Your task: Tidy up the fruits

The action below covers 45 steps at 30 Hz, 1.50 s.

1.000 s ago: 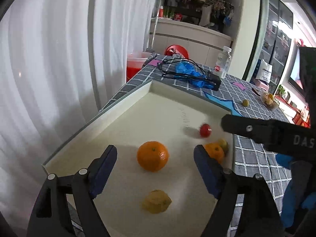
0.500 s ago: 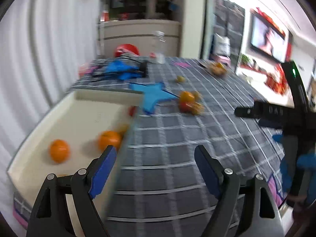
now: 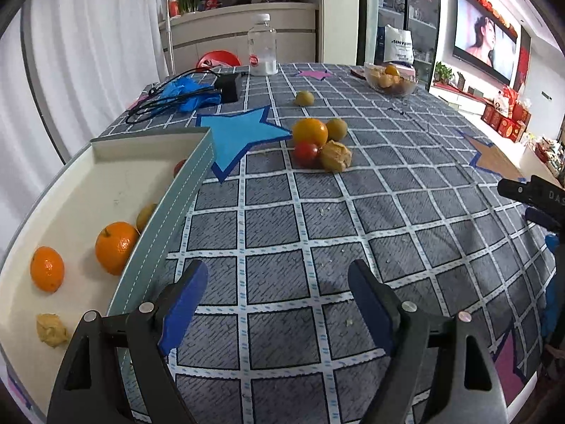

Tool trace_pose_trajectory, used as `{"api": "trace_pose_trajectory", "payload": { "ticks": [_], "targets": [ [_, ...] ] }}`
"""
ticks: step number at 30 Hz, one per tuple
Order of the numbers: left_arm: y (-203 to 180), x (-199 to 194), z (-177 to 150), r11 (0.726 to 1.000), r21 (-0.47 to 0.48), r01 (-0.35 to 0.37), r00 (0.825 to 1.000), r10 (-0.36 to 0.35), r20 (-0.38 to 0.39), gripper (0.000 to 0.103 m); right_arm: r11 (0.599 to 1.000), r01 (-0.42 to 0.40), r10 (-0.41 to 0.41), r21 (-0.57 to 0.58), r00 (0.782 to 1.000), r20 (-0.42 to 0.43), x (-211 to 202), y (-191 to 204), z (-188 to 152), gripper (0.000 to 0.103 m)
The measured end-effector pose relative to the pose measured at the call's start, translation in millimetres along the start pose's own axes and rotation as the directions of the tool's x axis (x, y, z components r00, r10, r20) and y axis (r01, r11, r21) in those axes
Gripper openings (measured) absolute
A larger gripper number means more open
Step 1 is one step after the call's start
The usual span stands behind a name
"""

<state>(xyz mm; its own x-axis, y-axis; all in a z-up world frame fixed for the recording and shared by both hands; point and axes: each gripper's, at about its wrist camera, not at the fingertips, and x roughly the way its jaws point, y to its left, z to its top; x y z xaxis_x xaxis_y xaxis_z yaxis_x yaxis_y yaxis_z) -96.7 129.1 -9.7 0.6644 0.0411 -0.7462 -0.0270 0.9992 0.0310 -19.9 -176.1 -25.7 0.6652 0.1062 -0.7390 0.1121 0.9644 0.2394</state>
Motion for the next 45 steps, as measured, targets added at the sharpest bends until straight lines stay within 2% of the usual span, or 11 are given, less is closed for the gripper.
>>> {"api": "trace_pose_trajectory", "payload": {
  "ticks": [4, 8, 15, 18, 24, 27, 33, 36, 39, 43, 45],
  "targets": [
    [-3, 2, -2, 1.000, 0.015, -0.002, 1.000, 0.002, -0.014, 0.085, 0.990, 0.100, -0.103, -0.095, 0.994, -0.032, 11, 20, -4, 0.103],
    [-4, 2, -3, 1.000, 0.019, 0.004, 1.000, -0.004, -0.021, 0.085, 0.981, 0.141, -0.148, -0.131, 0.988, -0.044, 13, 22, -7, 0.103],
    [1, 3, -3, 1.000, -0.012, 0.029, 0.999, -0.029, -0.035, 0.085, 0.986, 0.088, -0.094, -0.140, 0.995, -0.039, 10, 21, -9, 0.103],
    [2, 4, -3, 0.999, -0.016, 0.037, 0.999, -0.038, -0.038, 0.085, 0.983, 0.089, -0.097, -0.158, 0.994, -0.043, 10, 24, -10, 0.103],
    [-1, 8, 3, 0.998, 0.015, 0.058, 0.996, -0.057, -0.069, 0.089, 0.983, 0.062, -0.071, -0.170, 0.996, -0.046, 9, 26, -11, 0.103],
    [-7, 11, 17, 0.996, 0.065, 0.054, 0.993, -0.046, -0.109, 0.089, 0.983, 0.058, -0.067, -0.176, 0.997, -0.047, 9, 27, -11, 0.103],
    [-18, 18, 74, 0.996, 0.066, 0.055, 0.994, -0.049, -0.097, 0.089, 0.983, 0.054, -0.064, -0.176, 0.997, -0.047, 8, 28, -11, 0.103],
    [-26, 42, 102, 0.997, 0.070, 0.020, 0.994, -0.012, -0.111, 0.089, 0.983, 0.044, -0.053, -0.178, 0.997, -0.048, 8, 28, -11, 0.103],
    [-31, 74, 125, 0.998, 0.057, -0.005, 0.989, 0.013, -0.146, 0.081, 0.982, 0.030, -0.040, -0.185, 0.998, -0.049, 8, 29, -11, 0.103],
    [-32, 102, 137, 0.998, 0.047, -0.030, 0.982, 0.038, -0.184, 0.080, 0.982, 0.013, -0.023, -0.189, 0.998, -0.051, 7, 29, -12, 0.103],
    [-31, 112, 136, 0.999, 0.040, -0.034, 0.977, 0.042, -0.210, 0.074, 0.982, 0.008, -0.018, -0.188, 0.999, -0.051, 7, 29, -12, 0.103]
  ]
}}
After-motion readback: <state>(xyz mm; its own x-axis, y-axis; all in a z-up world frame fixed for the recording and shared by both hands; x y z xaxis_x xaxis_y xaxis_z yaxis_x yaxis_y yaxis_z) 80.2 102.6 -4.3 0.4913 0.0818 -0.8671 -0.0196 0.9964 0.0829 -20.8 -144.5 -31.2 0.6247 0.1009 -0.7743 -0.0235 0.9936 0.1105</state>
